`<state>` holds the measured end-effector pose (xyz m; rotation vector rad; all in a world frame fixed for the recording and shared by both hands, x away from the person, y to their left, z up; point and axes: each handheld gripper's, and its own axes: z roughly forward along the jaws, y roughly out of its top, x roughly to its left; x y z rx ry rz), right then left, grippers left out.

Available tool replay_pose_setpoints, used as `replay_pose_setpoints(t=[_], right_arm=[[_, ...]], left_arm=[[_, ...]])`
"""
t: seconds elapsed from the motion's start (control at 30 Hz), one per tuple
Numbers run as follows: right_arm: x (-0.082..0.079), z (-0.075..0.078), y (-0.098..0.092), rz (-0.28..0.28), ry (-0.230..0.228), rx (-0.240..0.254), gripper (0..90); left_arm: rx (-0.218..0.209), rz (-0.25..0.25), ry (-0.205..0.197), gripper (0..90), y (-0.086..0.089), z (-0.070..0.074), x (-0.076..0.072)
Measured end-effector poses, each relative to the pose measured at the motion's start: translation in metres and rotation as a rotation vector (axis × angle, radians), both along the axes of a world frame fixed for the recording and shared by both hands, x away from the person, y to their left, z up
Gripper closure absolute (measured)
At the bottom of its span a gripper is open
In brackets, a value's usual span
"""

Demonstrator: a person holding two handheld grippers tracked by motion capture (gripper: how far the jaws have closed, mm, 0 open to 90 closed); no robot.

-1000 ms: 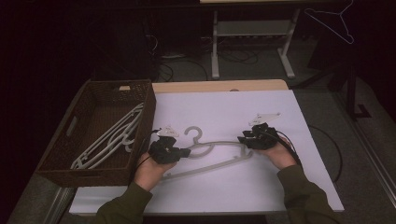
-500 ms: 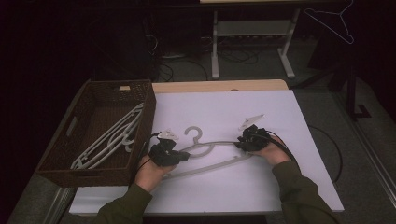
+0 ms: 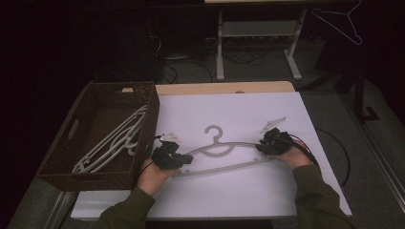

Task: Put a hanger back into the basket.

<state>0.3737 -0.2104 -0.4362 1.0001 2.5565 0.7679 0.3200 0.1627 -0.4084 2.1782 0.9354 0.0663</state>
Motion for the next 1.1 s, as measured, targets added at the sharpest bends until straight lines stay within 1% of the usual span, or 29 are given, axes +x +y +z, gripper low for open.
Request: replay_pose_setpoints(t=[0.03,0.07,0.1,0.13,0.17,0.2,0.23,0.27,0.3,0.37,0.4,0.43,0.47,0.57,0.6,0.67,0.7,0.73,0.8,0.83,0.97,1.0,1.07,1.1], right_arm=[[0.000,0.000,0.000,0.000,0.000,0.000,68.1],[-0.002,0.000,-0.009,-0.029,0.015,0.017,67.8],[-0.002,0.000,-0.009,-0.029,0.015,0.017,67.8],[-0.003,-0.001,-0.013,-0.046,0.020,0.028,65.2],[-0.003,-0.001,-0.013,-0.046,0.020,0.028,65.2],[-0.003,0.000,-0.015,-0.039,0.014,0.032,63.0],[-0.004,0.002,-0.016,-0.049,0.014,0.048,61.9],[-0.005,0.003,-0.017,-0.049,0.012,0.075,60.8],[-0.005,0.007,-0.019,-0.051,-0.001,0.088,60.5],[-0.006,0.011,-0.023,-0.063,-0.013,0.115,60.5],[-0.007,0.014,-0.025,-0.078,-0.017,0.139,60.8],[-0.008,0.015,-0.027,-0.085,-0.023,0.143,62.3],[-0.008,0.016,-0.029,-0.095,-0.027,0.154,64.4],[-0.007,0.018,-0.038,-0.131,-0.045,0.176,80.6],[-0.007,0.018,-0.041,-0.151,-0.040,0.180,87.9],[-0.007,0.018,-0.042,-0.148,-0.043,0.175,89.4],[-0.006,0.016,-0.043,-0.147,-0.050,0.162,89.6],[-0.005,0.015,-0.043,-0.150,-0.047,0.158,89.6],[-0.004,0.012,-0.042,-0.154,-0.029,0.132,89.6],[-0.003,0.011,-0.043,-0.148,-0.029,0.114,89.7],[-0.001,0.003,-0.041,-0.147,0.012,0.077,89.8],[-0.003,0.003,-0.042,-0.153,0.012,0.076,89.8],[-0.004,0.003,-0.044,-0.144,0.018,0.076,89.8],[-0.005,0.004,-0.045,-0.150,0.025,0.079,89.8]], left_arm=[[0.004,-0.003,0.000,87.8,0.000,0.000,0.000],[0.003,-0.008,0.002,88.6,0.000,0.000,0.000],[0.004,-0.012,0.004,88.6,0.000,0.000,0.000],[0.003,-0.014,0.008,89.7,-0.001,0.000,-0.001],[0.003,-0.030,0.009,89.7,-0.002,-0.001,-0.001],[0.008,-0.034,0.013,89.9,-0.003,0.000,-0.003],[0.014,-0.048,0.020,89.9,-0.004,0.000,-0.004],[0.013,-0.060,0.024,89.9,-0.006,-0.001,-0.007],[0.015,-0.069,0.025,90.0,-0.007,-0.001,-0.008],[0.014,-0.087,0.044,90.0,-0.009,-0.003,-0.013],[0.015,-0.091,0.049,90.0,-0.010,-0.004,-0.015],[0.023,-0.097,0.052,90.0,-0.011,-0.006,-0.016],[0.039,-0.113,0.063,90.0,-0.012,-0.010,-0.017],[0.059,-0.125,0.080,90.0,-0.017,-0.017,-0.018],[0.058,-0.118,0.085,90.0,-0.018,-0.020,-0.019],[0.068,-0.117,0.088,90.0,-0.020,-0.022,-0.017],[0.069,-0.118,0.094,90.0,-0.019,-0.022,-0.017],[0.077,-0.123,0.086,90.0,-0.019,-0.022,-0.016],[0.080,-0.123,0.086,90.0,-0.019,-0.021,-0.016],[0.081,-0.122,0.084,90.0,-0.019,-0.021,-0.015],[0.081,-0.106,0.077,90.0,-0.017,-0.021,-0.011],[0.083,-0.100,0.073,90.0,-0.016,-0.021,-0.010],[0.086,-0.090,0.062,90.0,-0.016,-0.021,-0.006],[0.095,-0.096,0.061,90.0,-0.014,-0.020,-0.004]])
